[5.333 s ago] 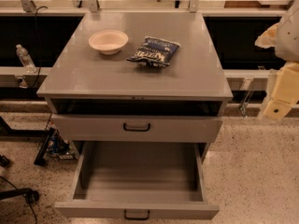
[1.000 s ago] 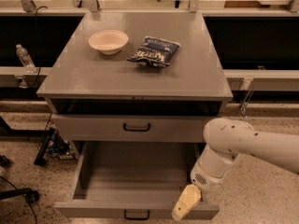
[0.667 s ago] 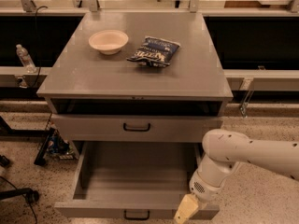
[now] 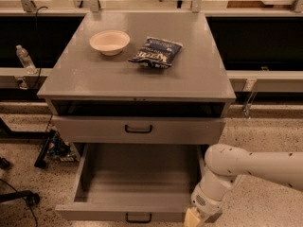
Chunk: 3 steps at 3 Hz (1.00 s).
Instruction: Close middle drawer
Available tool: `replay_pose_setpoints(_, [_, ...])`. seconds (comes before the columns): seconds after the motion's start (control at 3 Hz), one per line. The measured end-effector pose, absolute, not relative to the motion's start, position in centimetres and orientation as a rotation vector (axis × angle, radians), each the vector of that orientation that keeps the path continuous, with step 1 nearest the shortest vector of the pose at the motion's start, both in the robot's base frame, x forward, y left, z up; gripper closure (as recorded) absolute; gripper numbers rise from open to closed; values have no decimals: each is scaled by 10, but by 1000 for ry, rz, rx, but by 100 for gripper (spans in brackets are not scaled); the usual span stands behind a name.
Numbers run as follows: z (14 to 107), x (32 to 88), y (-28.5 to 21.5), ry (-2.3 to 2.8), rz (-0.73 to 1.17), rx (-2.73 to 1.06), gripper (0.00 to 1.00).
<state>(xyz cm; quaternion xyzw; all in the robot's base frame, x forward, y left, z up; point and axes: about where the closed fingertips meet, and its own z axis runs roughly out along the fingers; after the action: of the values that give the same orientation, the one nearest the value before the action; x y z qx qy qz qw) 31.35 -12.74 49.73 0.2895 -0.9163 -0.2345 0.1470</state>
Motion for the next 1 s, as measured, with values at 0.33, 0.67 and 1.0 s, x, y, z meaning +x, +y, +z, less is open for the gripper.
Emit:
replay_pose_setpoints(0.33, [471, 310, -128, -2656, -687, 806, 95])
replay_pose_setpoints(0.67, [467, 311, -127, -2664, -691, 804, 100])
replay_pose_setpoints(1.0, [467, 311, -127, -2664, -691, 804, 100])
